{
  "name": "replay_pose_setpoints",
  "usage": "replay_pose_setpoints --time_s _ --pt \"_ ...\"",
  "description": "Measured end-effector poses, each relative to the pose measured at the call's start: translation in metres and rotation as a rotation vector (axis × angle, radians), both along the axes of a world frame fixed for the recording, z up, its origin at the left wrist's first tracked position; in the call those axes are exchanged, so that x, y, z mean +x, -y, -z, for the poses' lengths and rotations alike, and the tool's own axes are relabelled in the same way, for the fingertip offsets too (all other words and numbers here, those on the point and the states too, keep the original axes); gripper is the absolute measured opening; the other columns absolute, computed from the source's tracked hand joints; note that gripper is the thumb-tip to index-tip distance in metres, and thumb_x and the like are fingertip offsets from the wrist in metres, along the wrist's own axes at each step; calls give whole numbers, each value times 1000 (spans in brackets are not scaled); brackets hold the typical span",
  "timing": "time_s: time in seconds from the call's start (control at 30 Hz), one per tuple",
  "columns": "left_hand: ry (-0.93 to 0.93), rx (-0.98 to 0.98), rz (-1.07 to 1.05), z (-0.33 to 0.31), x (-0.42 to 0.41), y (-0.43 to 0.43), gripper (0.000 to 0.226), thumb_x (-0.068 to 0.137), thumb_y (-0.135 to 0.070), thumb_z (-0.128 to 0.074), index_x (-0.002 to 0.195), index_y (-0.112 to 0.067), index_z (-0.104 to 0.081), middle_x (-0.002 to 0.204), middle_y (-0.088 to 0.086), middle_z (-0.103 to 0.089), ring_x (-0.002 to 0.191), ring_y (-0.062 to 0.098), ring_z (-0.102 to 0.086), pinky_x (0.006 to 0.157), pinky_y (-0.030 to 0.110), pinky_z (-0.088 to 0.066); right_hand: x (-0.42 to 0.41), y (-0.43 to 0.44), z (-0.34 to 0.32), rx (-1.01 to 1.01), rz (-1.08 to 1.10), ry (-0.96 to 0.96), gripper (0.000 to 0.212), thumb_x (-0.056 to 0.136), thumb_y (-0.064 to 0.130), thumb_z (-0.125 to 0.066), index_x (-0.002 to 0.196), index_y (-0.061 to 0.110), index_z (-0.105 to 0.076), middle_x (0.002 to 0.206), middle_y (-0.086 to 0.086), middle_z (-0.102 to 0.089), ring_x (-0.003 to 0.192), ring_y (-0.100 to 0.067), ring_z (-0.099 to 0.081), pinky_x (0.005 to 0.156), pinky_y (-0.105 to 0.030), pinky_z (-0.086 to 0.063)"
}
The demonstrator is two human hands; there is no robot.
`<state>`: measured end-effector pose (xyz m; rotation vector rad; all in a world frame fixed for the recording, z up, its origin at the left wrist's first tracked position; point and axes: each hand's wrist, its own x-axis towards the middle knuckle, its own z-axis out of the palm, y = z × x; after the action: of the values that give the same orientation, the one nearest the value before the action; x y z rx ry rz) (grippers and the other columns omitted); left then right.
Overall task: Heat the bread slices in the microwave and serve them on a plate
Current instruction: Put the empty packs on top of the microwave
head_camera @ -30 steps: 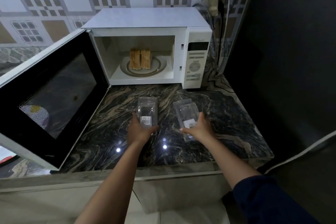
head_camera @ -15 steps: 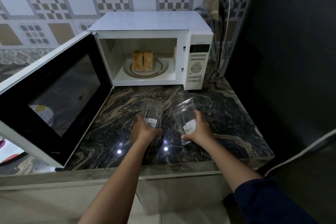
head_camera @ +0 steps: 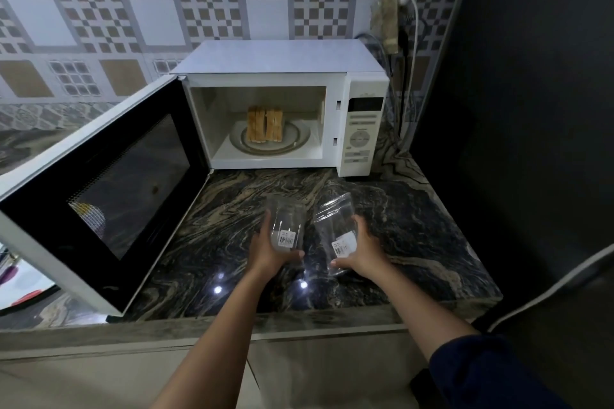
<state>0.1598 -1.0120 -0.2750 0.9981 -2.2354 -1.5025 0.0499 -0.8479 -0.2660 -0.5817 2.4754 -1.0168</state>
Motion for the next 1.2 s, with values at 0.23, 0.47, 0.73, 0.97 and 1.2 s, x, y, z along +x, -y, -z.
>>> replay_pose_setpoints --time_s 0.23,0.47,0.73,0.97,1.2 --pt "-300 242 25 -30 9 7 106 60 9 -80 146 -24 -28 128 14 -57 106 26 -61 70 26 -59 3 7 -26 -222 -15 -51 112 59 17 -87 145 36 -18 133 -10 -51 117 -25 -54 93 -35 -49" --pt "-495 144 -17 -115 7 30 109 66 -4 -82 149 -28 -15 142 -4 -39 121 16 -50 99 39 -47 -8 22 -107 -461 -66 -239 107 60 20 -87 146 30 -25 141 -3 -46 123 -22 -50 100 -40 -47" --pt "-623 90 3 -200 -37 67 107 63 -6 -83 147 -28 -20 142 2 -43 122 23 -51 101 48 -45 -43 46 -198 -575 -103 -265 106 66 25 -84 149 29 -18 150 0 -35 137 -19 -35 109 -32 -33" --pt "-575 98 6 -247 -89 109 102 73 -4 -76 150 -21 -10 151 11 -31 131 31 -42 90 31 -45 -101 95 -248 -572 -5 -186 97 67 23 -84 146 22 -27 138 -4 -47 122 -24 -49 99 -36 -48" --pt "-420 152 -7 -264 -154 178 89 67 -5 -81 141 -20 -35 128 12 -56 114 29 -56 82 36 -56 -167 154 -270 -446 35 -38 92 62 13 -86 135 19 -30 125 -8 -53 103 -23 -59 68 -29 -58"
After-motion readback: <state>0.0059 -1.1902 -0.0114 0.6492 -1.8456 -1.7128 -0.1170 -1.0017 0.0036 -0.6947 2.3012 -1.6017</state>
